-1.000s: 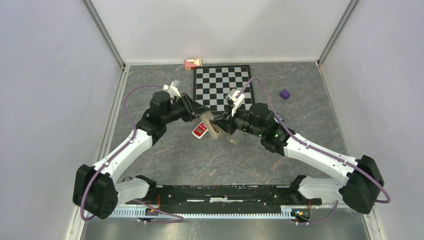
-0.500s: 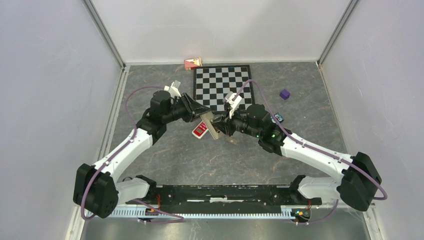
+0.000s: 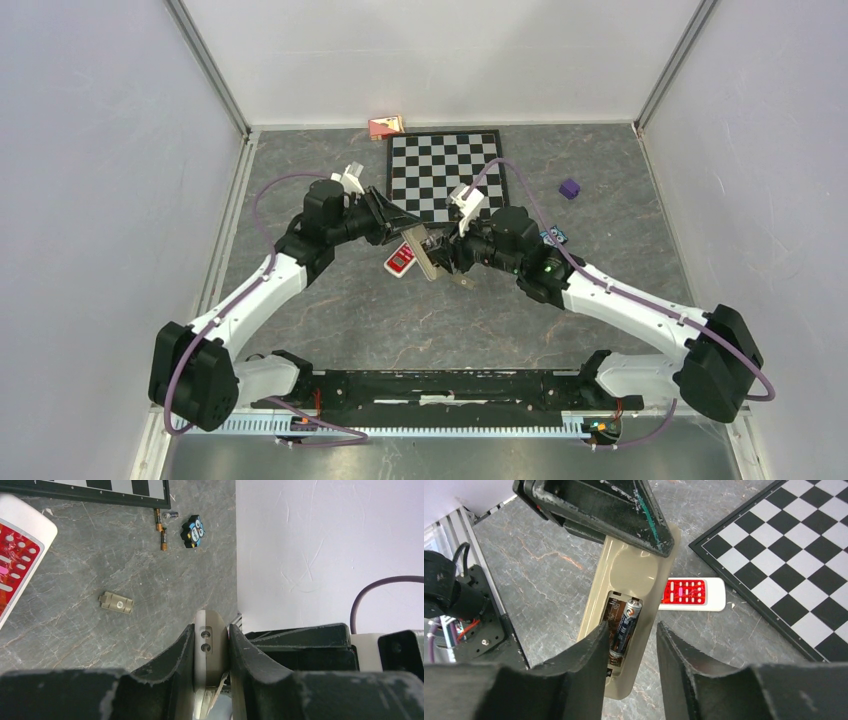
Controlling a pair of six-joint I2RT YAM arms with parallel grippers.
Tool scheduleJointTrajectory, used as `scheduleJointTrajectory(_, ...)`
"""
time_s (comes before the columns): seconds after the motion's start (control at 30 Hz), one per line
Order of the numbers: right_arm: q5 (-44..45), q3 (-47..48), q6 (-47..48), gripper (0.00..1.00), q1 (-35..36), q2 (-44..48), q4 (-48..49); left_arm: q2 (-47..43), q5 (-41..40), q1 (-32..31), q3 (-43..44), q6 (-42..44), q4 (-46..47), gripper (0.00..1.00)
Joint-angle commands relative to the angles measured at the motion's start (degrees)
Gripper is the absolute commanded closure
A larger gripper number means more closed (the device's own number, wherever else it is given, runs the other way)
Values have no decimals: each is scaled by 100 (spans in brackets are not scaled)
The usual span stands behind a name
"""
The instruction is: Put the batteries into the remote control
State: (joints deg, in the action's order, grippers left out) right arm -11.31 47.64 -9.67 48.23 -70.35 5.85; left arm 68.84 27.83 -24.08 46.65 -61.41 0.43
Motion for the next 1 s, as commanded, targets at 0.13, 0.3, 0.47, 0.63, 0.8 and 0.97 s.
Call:
scheduleJointTrajectory(0.13, -14, 776, -1037, 30, -60, 257, -212, -41, 7, 7, 318, 192, 104, 98)
scheduleJointTrajectory(0.3, 17, 777, -2009, 13, -233, 484, -128, -15, -54, 16, 327, 370, 104, 98)
scheduleJointTrajectory(0.47, 321, 566, -3728, 2, -451, 636, -286, 5, -126, 11, 322, 453, 256, 98)
scheduleJointTrajectory(0.63, 615, 120, -5011, 2, -472, 803, 3, 52, -125, 9, 336, 476, 589, 98)
scheduleJointTrajectory(0.8, 1401, -335, -5973, 2, -455, 1141, -143, 42, -268, 11, 421, 593, 636, 98)
scheduleJointTrajectory(0.97, 1686, -707, -6892, 2, -435, 1352, 113, 85, -305, 10, 524, 605, 702, 98)
